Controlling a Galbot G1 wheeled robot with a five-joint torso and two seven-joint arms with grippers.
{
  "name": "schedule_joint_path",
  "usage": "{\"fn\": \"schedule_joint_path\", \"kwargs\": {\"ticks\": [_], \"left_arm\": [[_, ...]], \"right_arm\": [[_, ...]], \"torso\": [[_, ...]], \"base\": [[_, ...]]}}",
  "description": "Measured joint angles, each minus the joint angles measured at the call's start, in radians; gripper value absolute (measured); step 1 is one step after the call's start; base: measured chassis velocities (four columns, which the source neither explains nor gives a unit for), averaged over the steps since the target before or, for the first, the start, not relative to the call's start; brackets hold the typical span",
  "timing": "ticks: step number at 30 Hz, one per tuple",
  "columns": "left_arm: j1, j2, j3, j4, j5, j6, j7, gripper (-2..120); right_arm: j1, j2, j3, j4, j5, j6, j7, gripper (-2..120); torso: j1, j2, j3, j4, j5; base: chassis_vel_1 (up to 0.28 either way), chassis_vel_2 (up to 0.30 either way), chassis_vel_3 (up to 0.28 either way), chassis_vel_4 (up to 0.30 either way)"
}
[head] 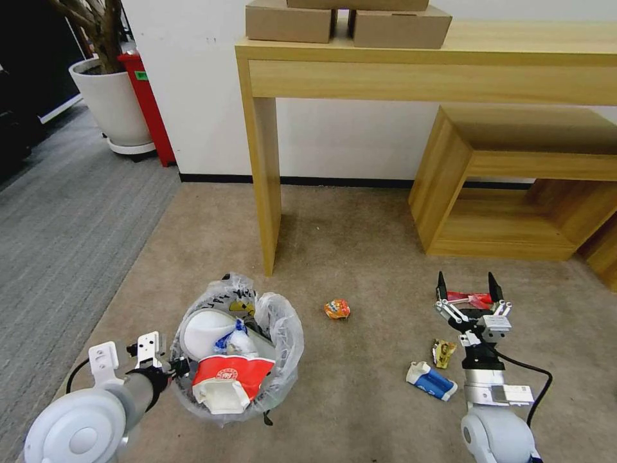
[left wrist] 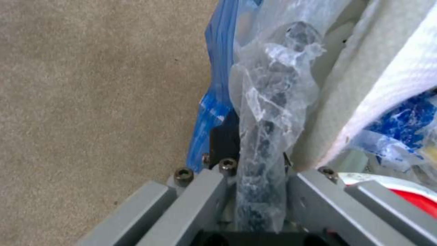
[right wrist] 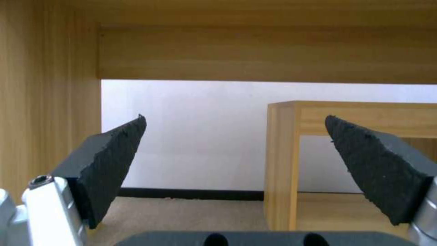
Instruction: Pick up the trash bin and place the garbage on the floor into it.
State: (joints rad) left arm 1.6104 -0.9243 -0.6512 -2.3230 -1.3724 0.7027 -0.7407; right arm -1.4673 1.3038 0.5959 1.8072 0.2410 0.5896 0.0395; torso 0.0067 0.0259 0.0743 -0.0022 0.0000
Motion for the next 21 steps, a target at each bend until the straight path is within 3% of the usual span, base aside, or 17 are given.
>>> {"fn": "schedule_joint_path", "kwargs": {"ticks": [21], "left_arm": [[0.031, -0.020, -0.003, -0.015, 0.051, -0.001, 0.018, 0]], "right_arm": [[-0.011, 0.001, -0.012, 0.002, -0.019, -0.003, -0.007, 100]], "torso": [[0.000, 0.000, 0.000, -0.0001, 0.0000]], "base": [[0.000, 0.000, 0.000, 0.000]]}}
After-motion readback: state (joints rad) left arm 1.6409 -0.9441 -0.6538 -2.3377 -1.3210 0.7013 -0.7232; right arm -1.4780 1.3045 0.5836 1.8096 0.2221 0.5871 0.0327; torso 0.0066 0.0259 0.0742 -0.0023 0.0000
